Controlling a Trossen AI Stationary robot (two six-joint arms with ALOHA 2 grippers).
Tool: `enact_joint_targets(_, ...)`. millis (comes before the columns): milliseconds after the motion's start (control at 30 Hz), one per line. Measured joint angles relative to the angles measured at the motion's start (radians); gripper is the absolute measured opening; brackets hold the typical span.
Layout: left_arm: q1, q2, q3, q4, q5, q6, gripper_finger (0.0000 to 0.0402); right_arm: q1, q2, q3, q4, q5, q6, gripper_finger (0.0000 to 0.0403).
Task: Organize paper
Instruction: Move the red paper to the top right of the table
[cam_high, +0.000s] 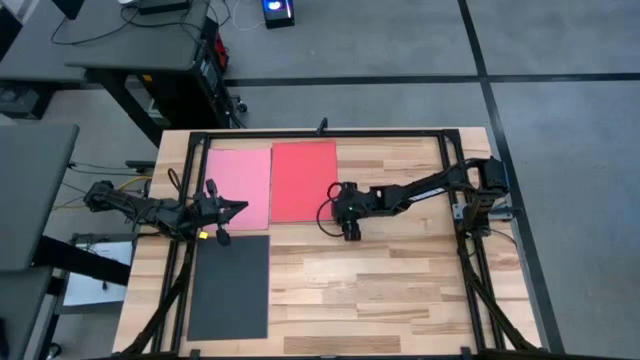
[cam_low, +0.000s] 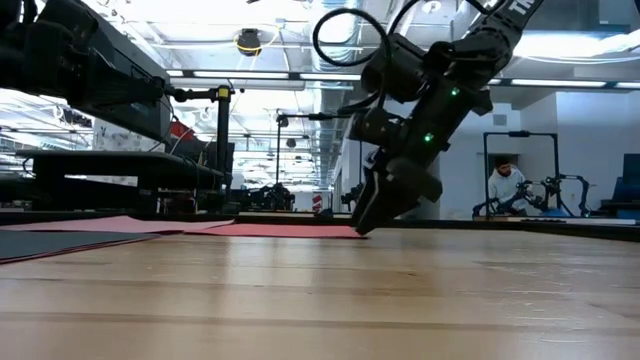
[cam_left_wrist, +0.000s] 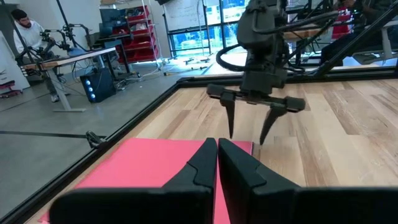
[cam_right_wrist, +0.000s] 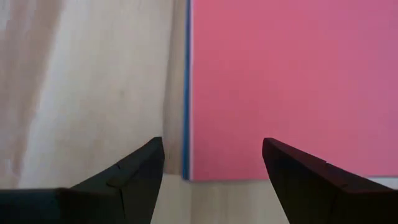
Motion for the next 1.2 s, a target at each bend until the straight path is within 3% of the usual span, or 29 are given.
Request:
enact_joint_targets(400,0.0,0.0,0.0,0.0,0.0,0.0,0.0,-0.047,0.0,0.0,0.035,-0.013,0.032,0.026)
enact_joint_targets(733,0.0,0.0,0.0,0.0,0.0,0.0,0.0,-0.099,0.0,0.0,0.065,-0.12,0.021,0.026)
enact_joint_targets(933,0.0,0.0,0.0,0.0,0.0,0.0,0.0,-0.096,0.0,0.0,0.085,-0.128,0.003,0.026)
enact_joint_targets(1200,0.0,0.0,0.0,0.005,0.0,0.0,0.0,-0.089,0.141,0.067,0.076,-0.134,0.015,0.026)
